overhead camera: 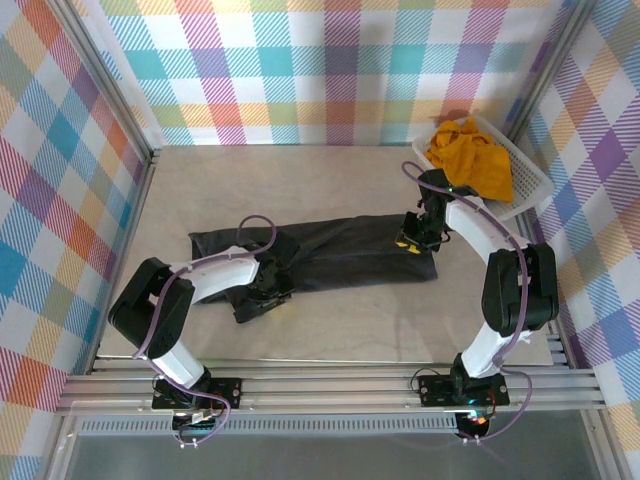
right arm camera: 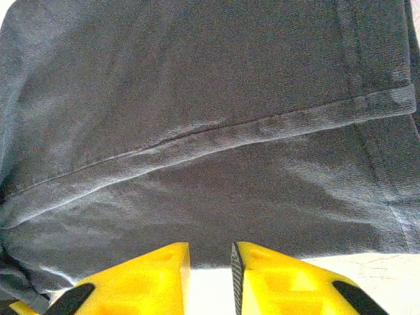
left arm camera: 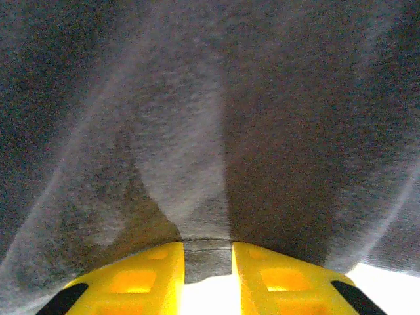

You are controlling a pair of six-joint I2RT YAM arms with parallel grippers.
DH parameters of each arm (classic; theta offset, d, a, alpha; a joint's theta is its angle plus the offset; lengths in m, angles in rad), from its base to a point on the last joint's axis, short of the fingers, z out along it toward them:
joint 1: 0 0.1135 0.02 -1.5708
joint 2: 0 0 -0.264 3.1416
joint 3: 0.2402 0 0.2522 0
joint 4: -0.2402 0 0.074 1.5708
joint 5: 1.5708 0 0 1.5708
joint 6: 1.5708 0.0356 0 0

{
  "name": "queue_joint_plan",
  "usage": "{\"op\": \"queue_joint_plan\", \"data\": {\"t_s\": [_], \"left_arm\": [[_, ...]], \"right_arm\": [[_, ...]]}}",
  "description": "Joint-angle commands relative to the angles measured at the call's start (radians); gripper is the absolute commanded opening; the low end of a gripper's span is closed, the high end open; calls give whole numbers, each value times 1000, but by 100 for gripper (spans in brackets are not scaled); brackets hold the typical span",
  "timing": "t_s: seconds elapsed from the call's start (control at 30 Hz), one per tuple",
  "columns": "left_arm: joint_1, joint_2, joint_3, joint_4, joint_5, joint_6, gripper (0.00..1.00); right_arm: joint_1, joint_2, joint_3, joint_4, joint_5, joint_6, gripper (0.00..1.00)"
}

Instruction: Fold and stack the t-shirts

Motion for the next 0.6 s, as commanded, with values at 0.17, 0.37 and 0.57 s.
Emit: {"op": "queue_joint_plan", "data": {"t_s": [0.17, 0.37, 0.57], "left_arm": [[222, -206, 98, -157, -74, 102, 48], [602, -216, 101, -67, 8, 253, 49], [766, -104, 150, 91, 86, 413, 51]], "right_arm": [[-46, 36, 7, 45, -24, -42, 27], [-81, 172, 94, 2, -51, -76, 29], [-82, 250, 118, -34, -39, -90, 33]]}}
